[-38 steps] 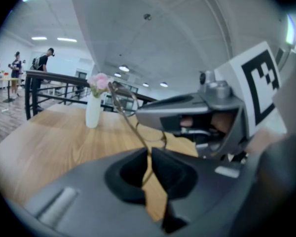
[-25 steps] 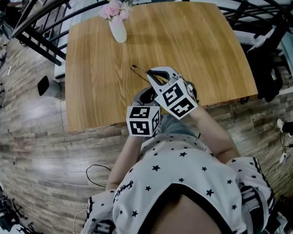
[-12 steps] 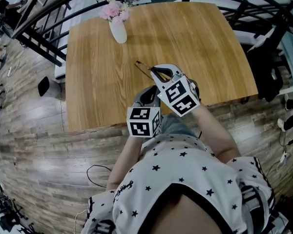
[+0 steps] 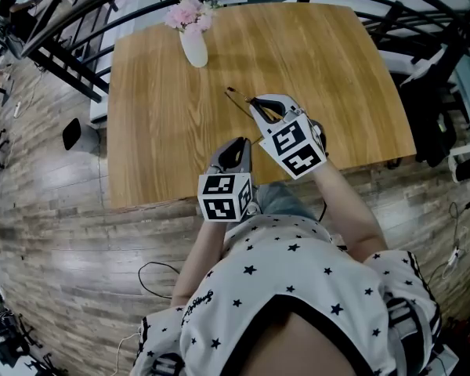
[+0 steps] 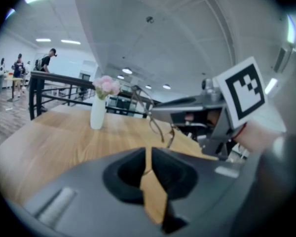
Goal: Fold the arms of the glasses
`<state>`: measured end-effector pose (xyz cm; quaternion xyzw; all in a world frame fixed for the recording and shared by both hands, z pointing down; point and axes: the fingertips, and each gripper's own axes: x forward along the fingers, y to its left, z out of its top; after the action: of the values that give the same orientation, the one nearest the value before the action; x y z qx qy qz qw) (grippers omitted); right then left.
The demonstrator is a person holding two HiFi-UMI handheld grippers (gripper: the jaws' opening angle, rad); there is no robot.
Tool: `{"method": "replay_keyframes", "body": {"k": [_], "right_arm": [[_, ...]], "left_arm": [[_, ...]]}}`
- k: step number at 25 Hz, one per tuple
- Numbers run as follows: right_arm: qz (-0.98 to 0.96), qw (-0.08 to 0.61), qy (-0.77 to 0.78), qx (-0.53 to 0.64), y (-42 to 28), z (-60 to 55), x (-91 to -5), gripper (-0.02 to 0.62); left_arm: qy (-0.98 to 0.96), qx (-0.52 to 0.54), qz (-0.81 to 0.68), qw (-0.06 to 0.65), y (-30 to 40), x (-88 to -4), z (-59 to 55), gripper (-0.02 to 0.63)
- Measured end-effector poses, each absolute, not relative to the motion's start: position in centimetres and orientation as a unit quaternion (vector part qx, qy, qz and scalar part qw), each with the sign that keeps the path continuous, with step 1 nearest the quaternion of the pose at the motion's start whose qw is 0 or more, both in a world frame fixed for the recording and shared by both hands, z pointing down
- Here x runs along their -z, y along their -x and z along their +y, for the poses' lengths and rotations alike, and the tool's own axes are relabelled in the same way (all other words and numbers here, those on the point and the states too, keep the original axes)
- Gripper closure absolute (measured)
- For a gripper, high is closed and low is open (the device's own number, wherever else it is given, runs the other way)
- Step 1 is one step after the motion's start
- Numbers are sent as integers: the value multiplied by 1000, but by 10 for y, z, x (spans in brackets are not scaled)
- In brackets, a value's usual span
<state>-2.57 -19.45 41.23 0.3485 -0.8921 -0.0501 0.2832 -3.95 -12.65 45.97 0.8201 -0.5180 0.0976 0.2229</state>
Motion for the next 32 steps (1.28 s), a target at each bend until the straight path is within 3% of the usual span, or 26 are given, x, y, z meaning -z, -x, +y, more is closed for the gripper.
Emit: {"method": "replay_keyframes", "body": {"k": [18,32], "right_arm": [[-891,259,-367,61,14,-222,-388,571],[-897,253,-357,63,15,-215,-384,571]], "left_arm": [[-796,-114,-546,234,67,-480,-128,506],[-790,-111,-559,226,69,-477,-131,502]]}}
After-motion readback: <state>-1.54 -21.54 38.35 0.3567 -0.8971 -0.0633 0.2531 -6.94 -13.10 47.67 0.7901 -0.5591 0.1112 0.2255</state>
